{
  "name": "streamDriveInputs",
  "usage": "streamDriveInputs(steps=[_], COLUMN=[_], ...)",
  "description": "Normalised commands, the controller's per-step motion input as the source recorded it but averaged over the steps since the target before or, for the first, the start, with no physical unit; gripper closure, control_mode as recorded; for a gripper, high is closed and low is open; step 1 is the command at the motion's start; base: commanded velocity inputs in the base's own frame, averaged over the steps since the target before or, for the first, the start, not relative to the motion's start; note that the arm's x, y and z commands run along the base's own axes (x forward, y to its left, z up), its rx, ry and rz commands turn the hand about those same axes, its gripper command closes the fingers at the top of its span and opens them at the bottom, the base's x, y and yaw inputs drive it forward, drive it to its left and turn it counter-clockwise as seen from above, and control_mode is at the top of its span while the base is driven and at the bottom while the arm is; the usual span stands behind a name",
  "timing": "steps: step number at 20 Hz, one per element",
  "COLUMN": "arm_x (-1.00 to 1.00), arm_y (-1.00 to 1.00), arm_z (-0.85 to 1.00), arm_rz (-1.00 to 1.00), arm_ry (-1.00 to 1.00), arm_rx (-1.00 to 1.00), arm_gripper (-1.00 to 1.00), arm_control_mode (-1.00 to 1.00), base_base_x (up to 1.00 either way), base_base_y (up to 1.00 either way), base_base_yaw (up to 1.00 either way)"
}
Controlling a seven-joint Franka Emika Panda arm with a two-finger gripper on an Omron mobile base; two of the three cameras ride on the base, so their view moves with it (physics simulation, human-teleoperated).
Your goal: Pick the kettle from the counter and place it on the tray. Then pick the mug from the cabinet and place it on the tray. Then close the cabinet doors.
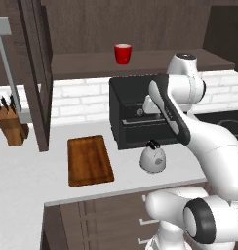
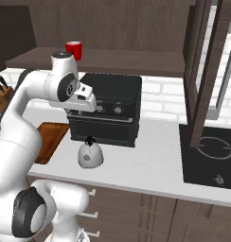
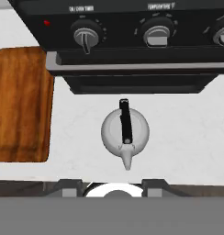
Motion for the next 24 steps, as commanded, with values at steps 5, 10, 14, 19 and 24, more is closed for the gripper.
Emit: streamDriveInputs(steps=[5,10,14,19,24], arm_x=[-0.22,-0.51,-0.39,-0.15,0.24], arm_y=[0.00,-0.01,-0.08,-0.02,-0.02], arm_z=[-0.10,-0.33,-0.51,-0.38,-0.19], arm_rz=[0.00,0.00,0.00,0.00,0.00], arm_ry=[0.00,0.02,0.06,0.03,0.00], arm_rx=[0.00,0.00,0.00,0.00,0.00], arm_gripper=[-1.00,-1.00,-1.00,-1.00,-1.00], arm_control_mode=[-1.00,-1.00,-1.00,-1.00,-1.00], base_base_x=[0.00,0.00,0.00,0.00,0.00], base_base_y=[0.00,0.00,0.00,0.00,0.00], base_base_yaw=[0.00,0.00,0.00,0.00,0.00])
